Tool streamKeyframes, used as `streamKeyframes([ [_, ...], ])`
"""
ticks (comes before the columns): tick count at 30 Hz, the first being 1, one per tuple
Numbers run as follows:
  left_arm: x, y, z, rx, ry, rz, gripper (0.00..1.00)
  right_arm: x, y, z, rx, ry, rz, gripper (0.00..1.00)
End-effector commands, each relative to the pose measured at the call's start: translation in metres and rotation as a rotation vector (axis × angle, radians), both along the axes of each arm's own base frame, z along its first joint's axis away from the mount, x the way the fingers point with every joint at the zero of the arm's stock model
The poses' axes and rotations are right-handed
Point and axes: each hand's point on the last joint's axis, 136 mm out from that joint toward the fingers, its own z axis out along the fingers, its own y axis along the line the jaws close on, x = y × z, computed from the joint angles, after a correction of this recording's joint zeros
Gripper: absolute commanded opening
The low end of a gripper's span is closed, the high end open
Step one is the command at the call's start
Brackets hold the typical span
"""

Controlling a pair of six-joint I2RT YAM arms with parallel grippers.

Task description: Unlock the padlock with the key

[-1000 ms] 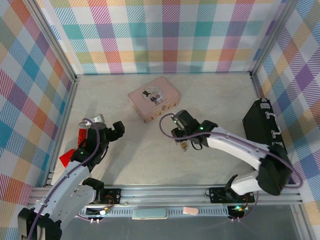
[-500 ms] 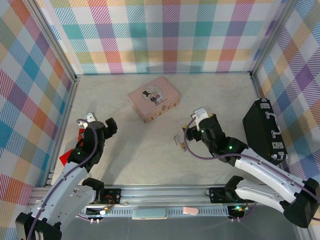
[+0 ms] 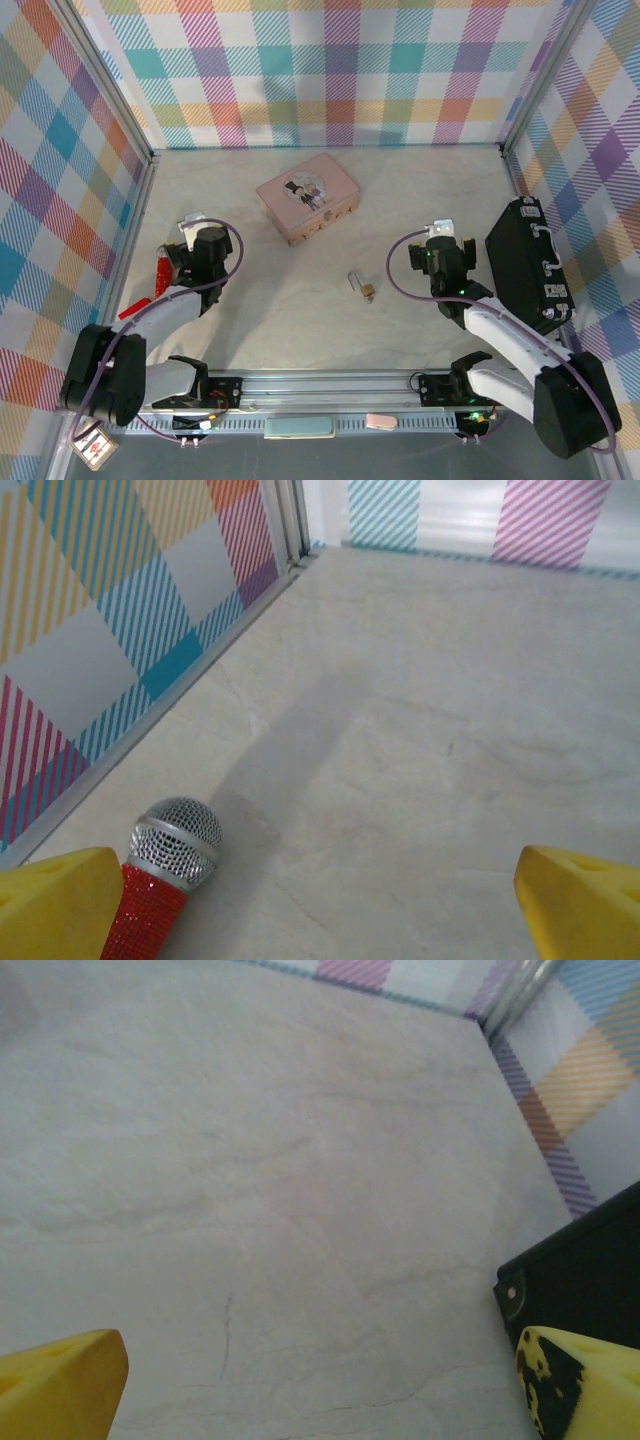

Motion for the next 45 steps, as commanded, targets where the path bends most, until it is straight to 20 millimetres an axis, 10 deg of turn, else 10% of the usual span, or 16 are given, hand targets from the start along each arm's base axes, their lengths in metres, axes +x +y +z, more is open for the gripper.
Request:
streamKeyframes([
  [1, 0.014, -0.002, -0.002, -0.017, -0.084, -0.089, 1.00, 0.018, -0.014, 0.000, 0.072, -0.076, -0.025, 0.99],
  [13, 0.051, -0.038, -0.057, -0.114, -0.042, -0.363, 1.00, 0.053, 0.001, -0.015, 0.202, -0.146, 0.172, 0.99],
  [45, 0.052, -0.035, -0.057, -0.130, -0.040, -0.352, 1.00, 0.078, -0.005, -0.041, 0.399, -0.116, 0.230, 0.99],
])
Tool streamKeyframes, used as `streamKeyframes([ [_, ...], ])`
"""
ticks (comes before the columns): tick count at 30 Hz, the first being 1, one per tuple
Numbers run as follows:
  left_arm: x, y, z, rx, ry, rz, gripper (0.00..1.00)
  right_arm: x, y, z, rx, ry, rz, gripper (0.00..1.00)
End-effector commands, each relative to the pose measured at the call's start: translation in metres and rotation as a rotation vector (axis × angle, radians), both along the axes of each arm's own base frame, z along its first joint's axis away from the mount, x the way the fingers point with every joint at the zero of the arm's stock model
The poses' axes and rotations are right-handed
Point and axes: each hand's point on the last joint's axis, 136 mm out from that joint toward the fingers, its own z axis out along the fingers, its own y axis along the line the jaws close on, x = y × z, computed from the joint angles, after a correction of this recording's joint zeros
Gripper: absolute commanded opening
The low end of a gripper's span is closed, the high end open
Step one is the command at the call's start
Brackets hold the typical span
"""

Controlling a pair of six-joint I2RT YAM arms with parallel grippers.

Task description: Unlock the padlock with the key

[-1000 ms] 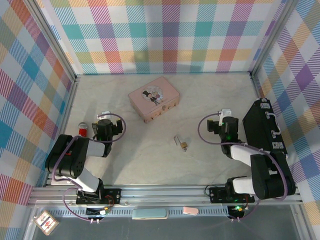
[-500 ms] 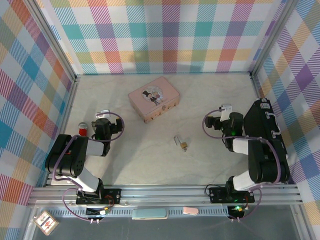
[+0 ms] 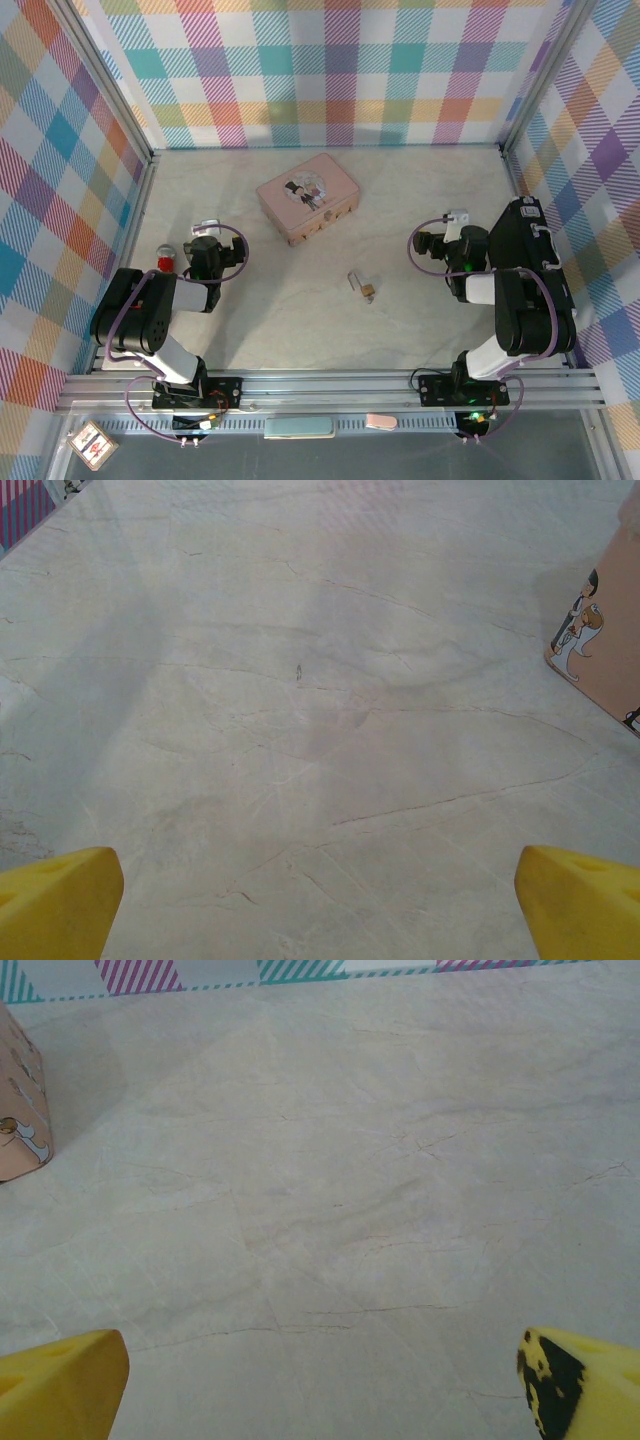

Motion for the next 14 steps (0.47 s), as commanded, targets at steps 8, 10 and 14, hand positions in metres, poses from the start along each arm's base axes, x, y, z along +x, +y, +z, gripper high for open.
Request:
streamKeyframes([
  [8, 0.0092, -0.0003, 0.0161, -0.012, -0.058, -0.004, 1.00, 0.0021, 0.0050, 0.0090, 0.016, -0.035, 0.020, 0.99],
  [10, 0.0090, -0.0004, 0.0157, -0.012, -0.056, -0.004, 1.00, 0.0022, 0.0048, 0.0086, 0.016, -0.034, 0.019, 0.99],
  [14, 0.0089, 0.0002, 0.0154, -0.012, -0.055, -0.002, 1.00, 0.0018, 0.0024, 0.0099, 0.014, -0.039, 0.002, 0.99],
])
